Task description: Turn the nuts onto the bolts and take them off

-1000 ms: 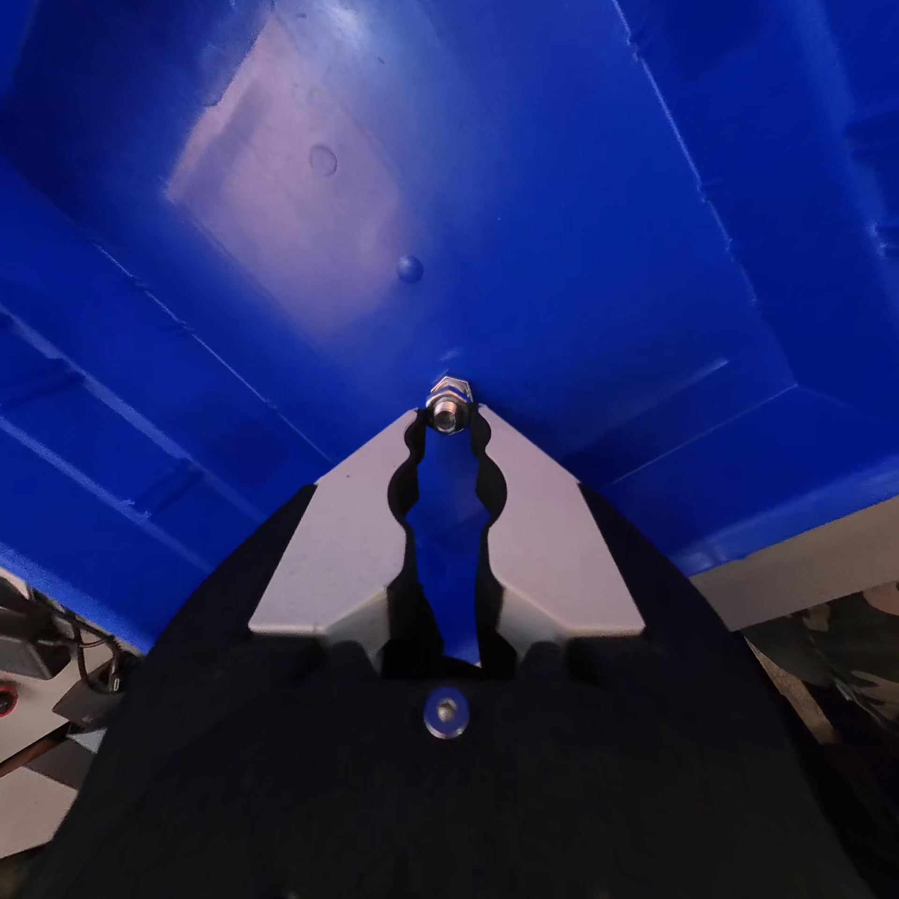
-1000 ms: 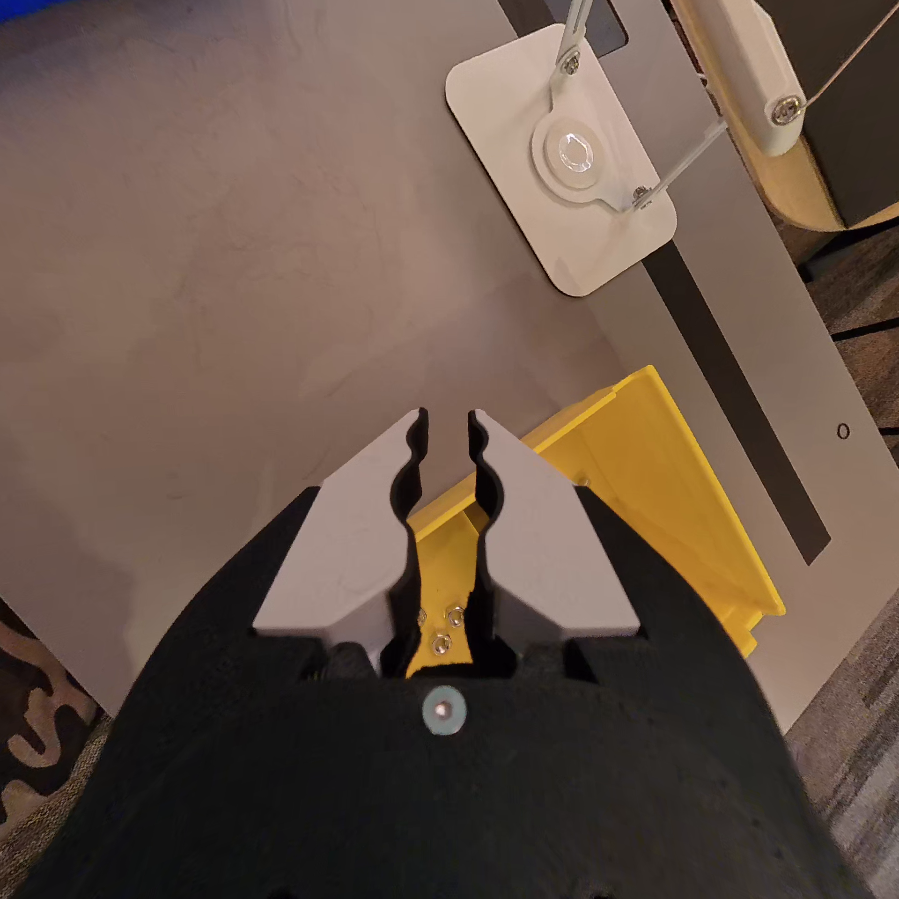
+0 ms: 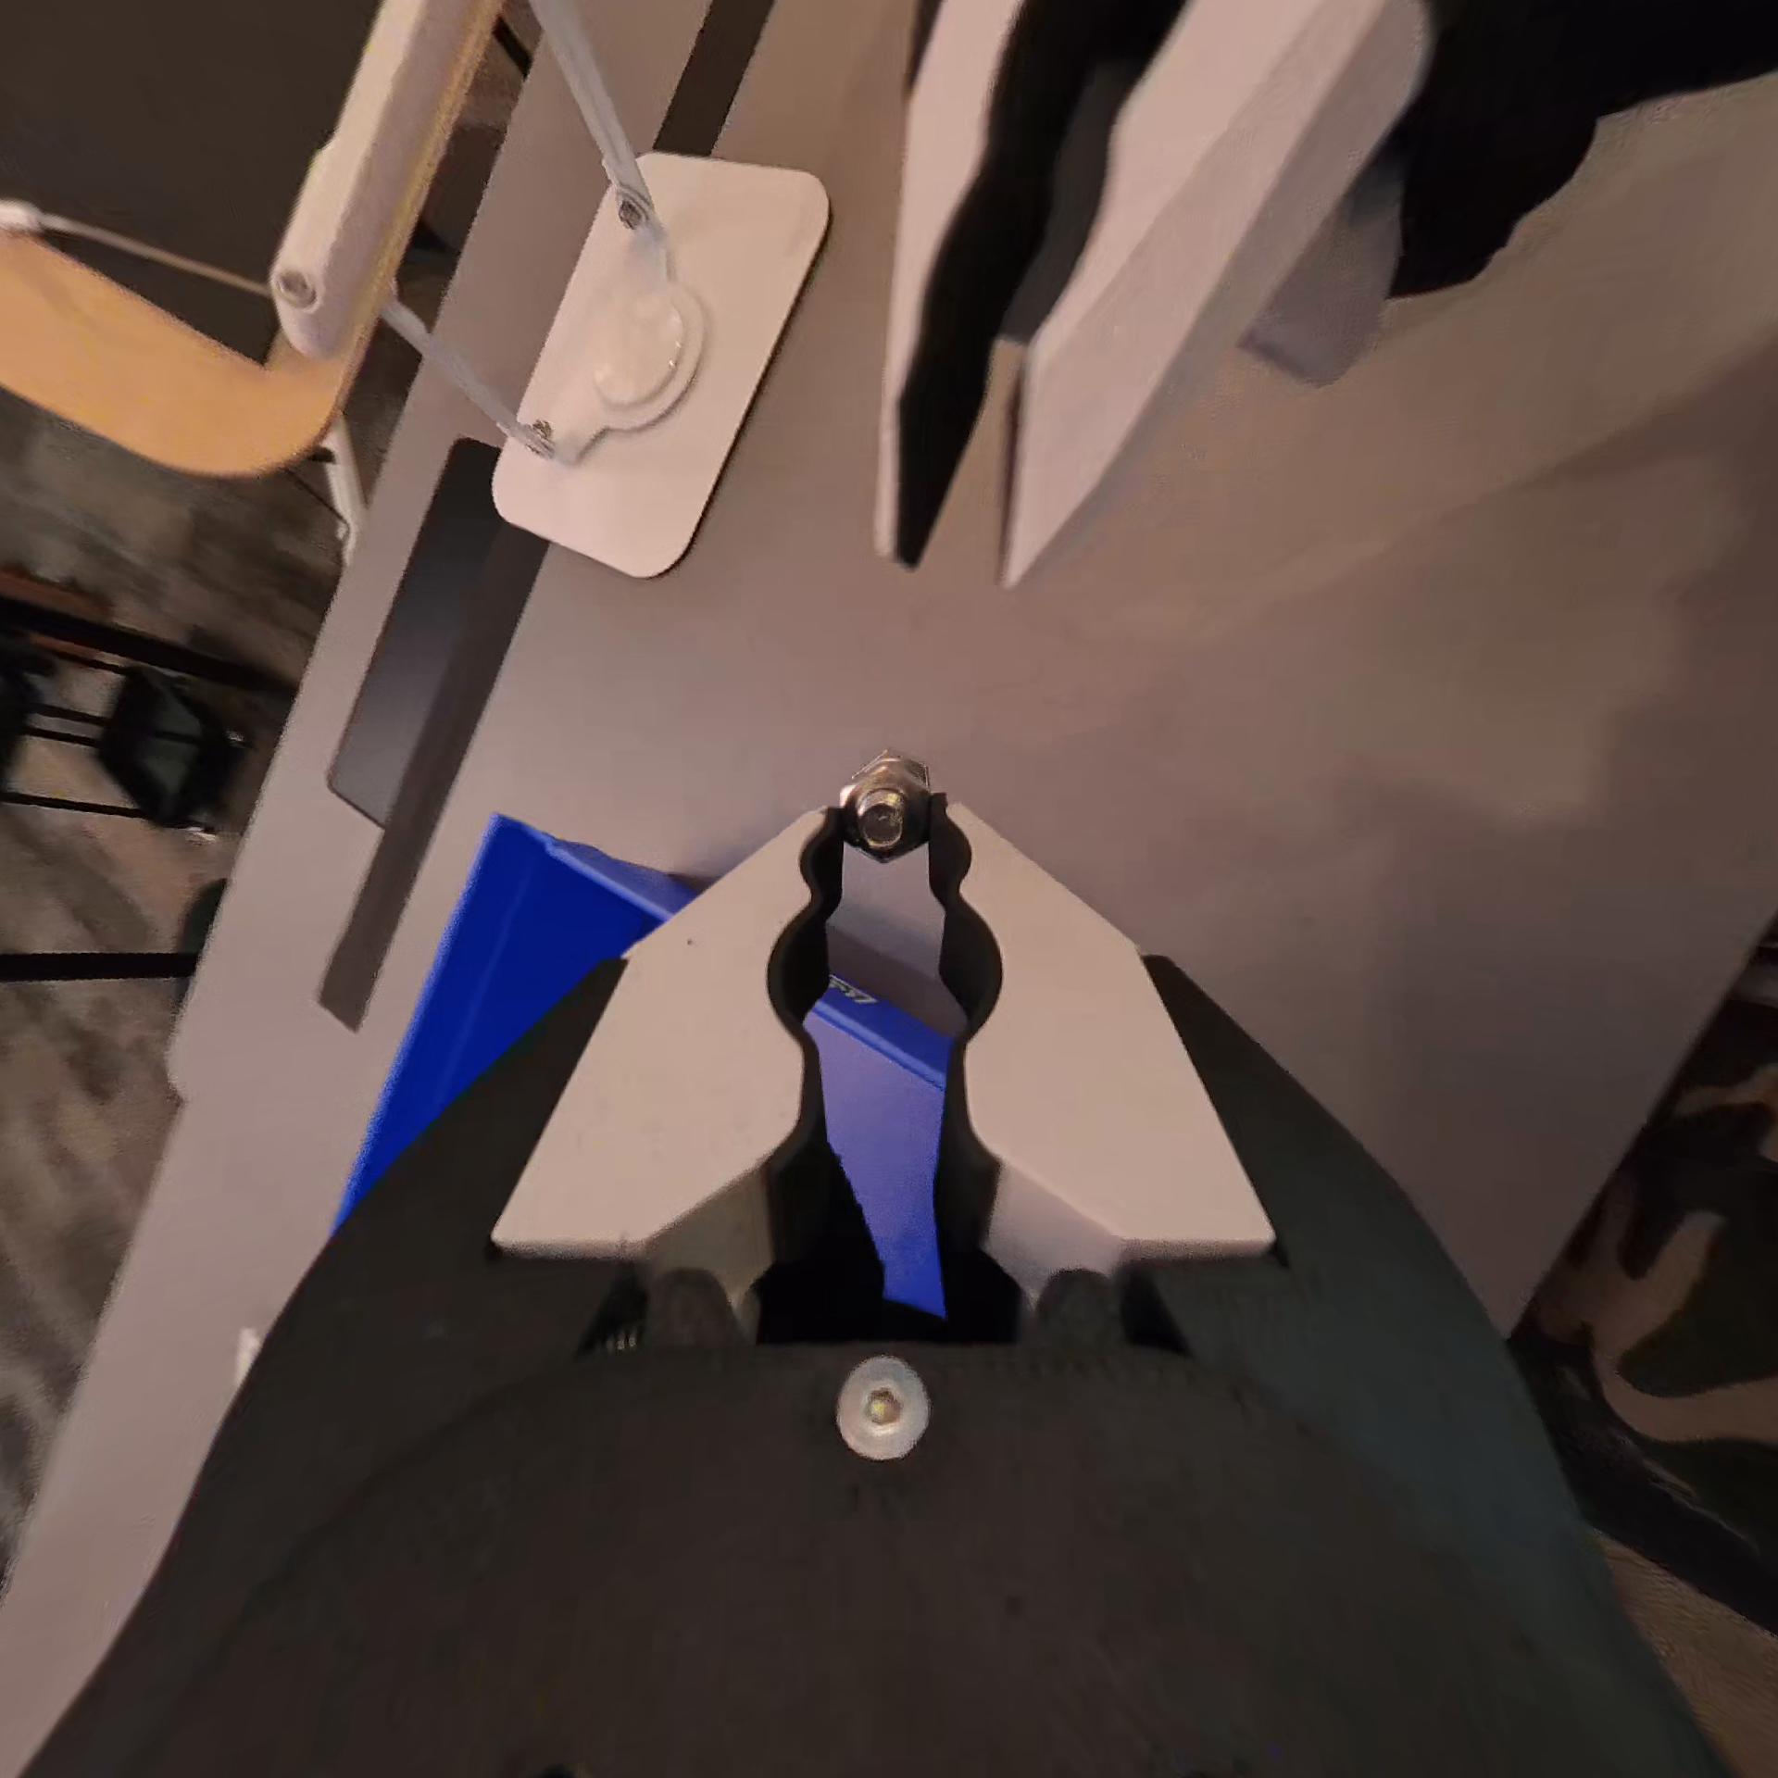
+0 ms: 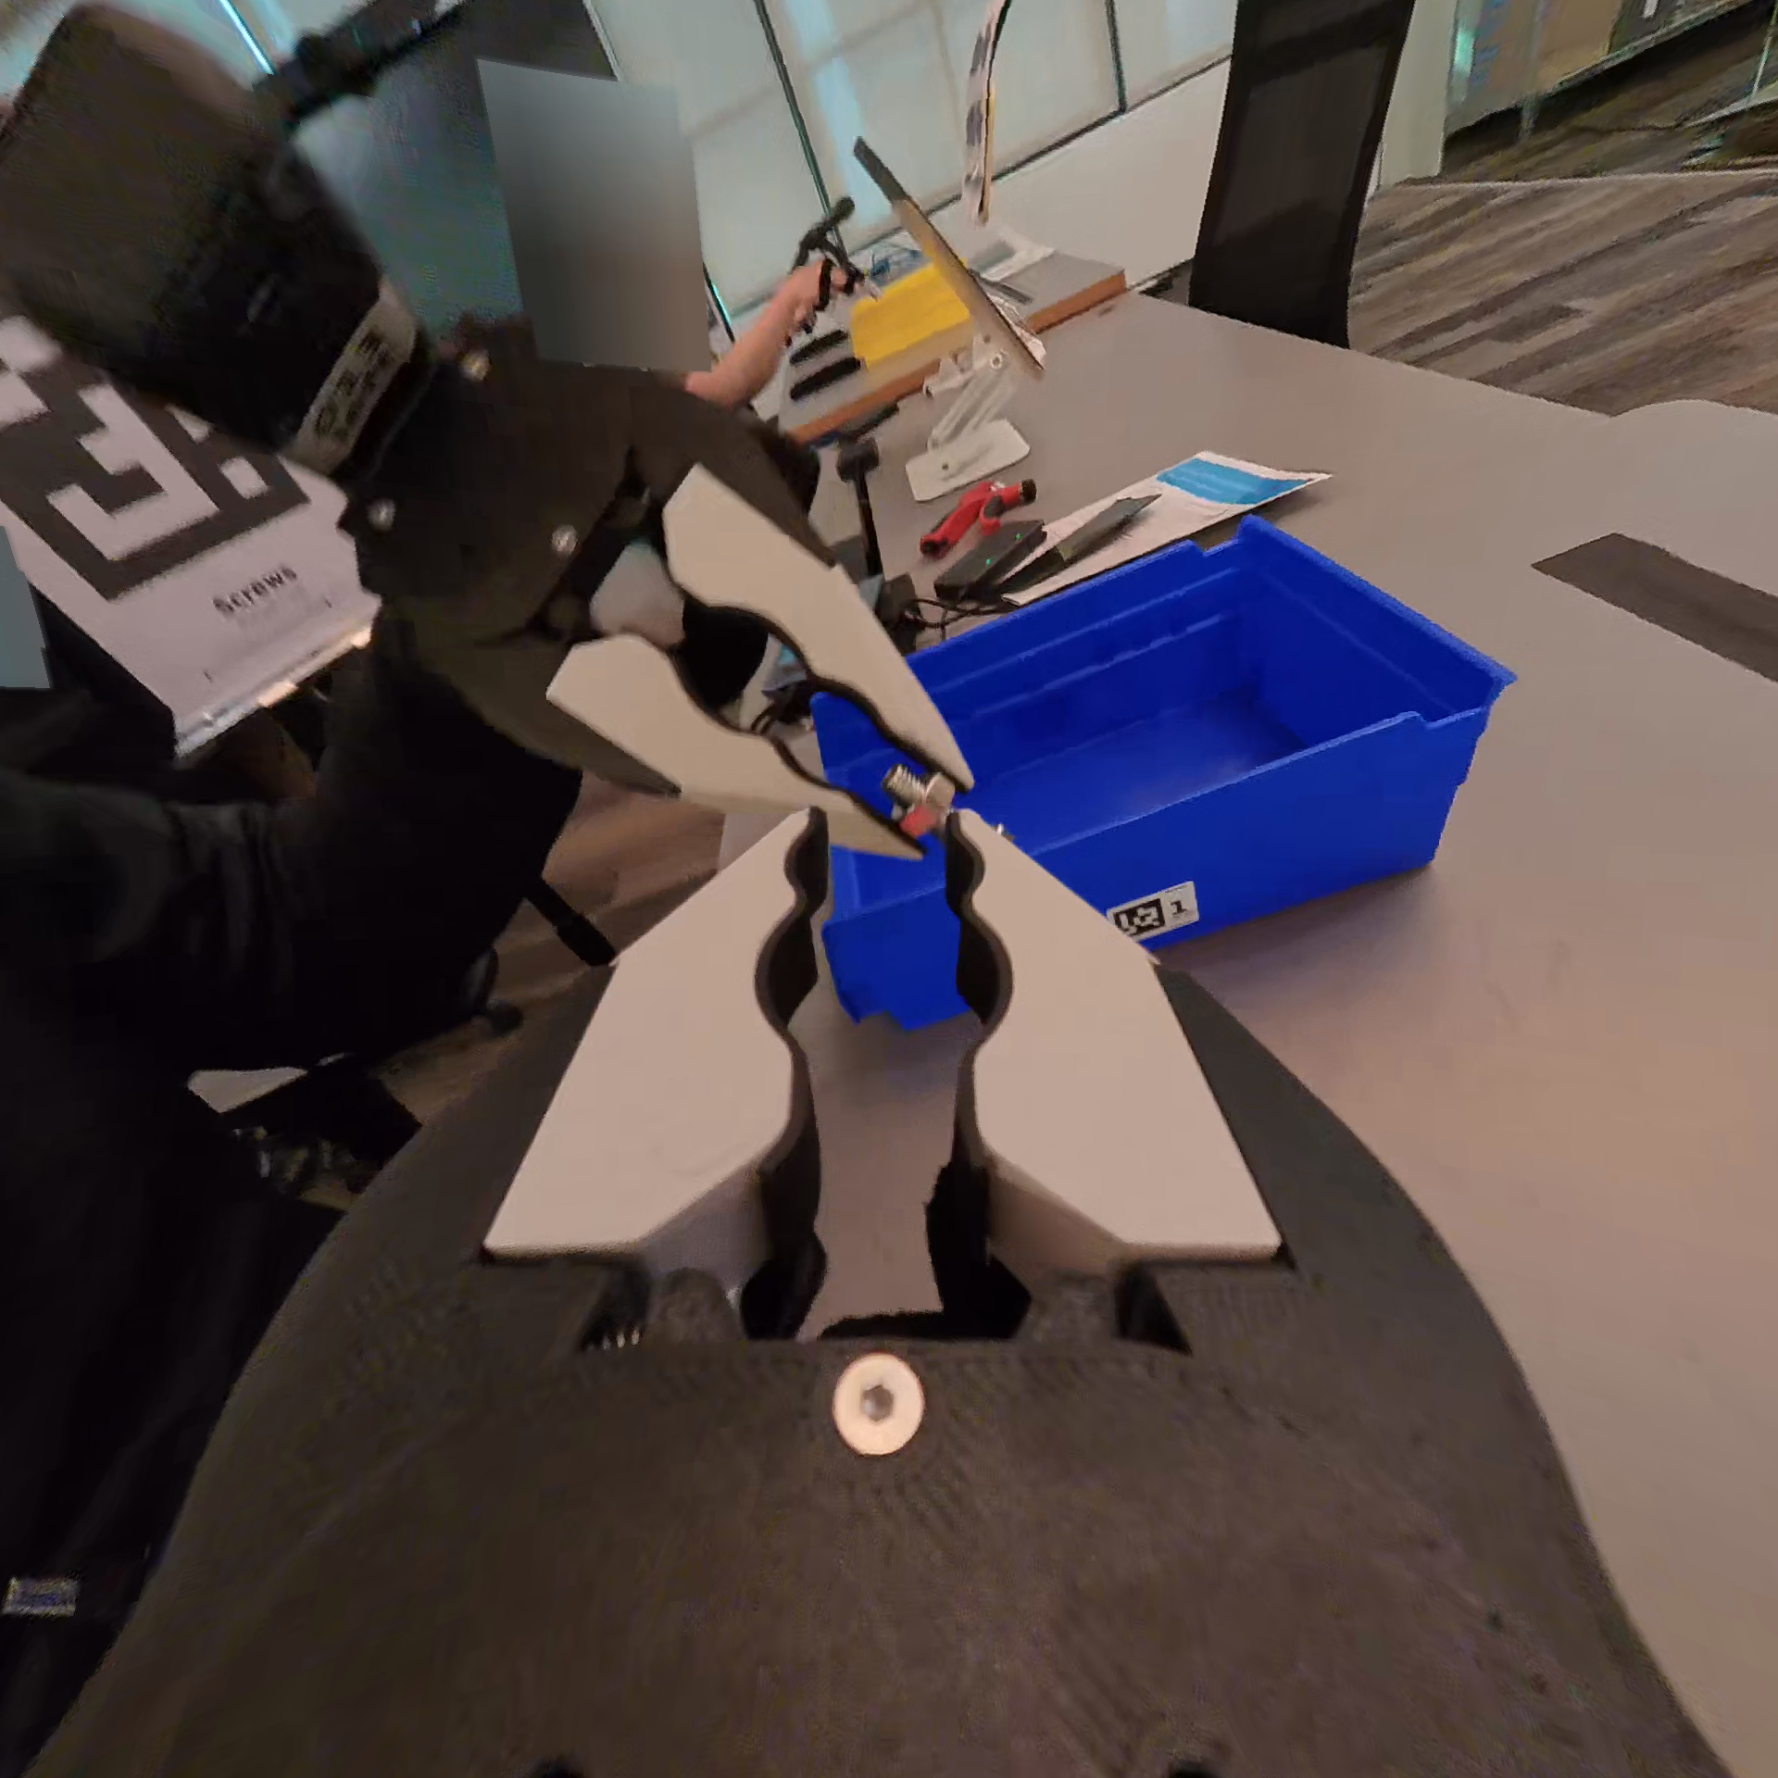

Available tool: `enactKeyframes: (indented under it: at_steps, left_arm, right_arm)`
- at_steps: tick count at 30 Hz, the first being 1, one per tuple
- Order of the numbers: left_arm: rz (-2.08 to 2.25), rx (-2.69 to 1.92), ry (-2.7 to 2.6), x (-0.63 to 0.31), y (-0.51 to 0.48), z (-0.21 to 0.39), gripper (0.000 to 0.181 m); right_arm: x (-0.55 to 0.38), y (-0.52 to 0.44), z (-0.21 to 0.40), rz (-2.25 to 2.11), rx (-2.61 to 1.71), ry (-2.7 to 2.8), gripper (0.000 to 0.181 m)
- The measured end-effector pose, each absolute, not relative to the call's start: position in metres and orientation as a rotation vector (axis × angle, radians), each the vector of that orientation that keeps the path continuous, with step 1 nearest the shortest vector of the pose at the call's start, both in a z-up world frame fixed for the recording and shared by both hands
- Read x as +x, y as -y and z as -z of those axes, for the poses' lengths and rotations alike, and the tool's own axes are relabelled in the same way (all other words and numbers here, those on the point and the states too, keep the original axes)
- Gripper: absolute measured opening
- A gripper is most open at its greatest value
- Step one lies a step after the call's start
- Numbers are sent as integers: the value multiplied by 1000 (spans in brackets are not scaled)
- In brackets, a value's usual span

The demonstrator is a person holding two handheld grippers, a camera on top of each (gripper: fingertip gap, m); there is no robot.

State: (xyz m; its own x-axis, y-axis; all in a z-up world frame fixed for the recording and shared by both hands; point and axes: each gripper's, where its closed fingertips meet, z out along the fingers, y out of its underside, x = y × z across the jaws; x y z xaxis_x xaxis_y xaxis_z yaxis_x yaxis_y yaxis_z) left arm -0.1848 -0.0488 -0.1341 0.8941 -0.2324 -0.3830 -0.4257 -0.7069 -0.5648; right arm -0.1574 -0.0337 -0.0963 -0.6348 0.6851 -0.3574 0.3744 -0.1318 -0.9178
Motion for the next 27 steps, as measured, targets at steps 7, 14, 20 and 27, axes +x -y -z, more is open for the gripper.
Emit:
enactKeyframes:
  at_steps: [7,14,20,27]
  left_arm:
    - [-530,-2322,-551,-170,27,135,15]
    - [-617,-2275,-578,-165,18,131,15]
    - [-670,-2242,-587,-162,12,130,16]
    - [-712,-2227,-595,-162,10,128,15]
  right_arm:
    - [-162,31,111,-1920,-1314,1875,19]
    - [-160,23,112,-2018,-1350,1816,7]
    - [-160,15,115,-1992,-1369,1799,17]
    - [-158,17,115,-2033,-1368,1793,7]
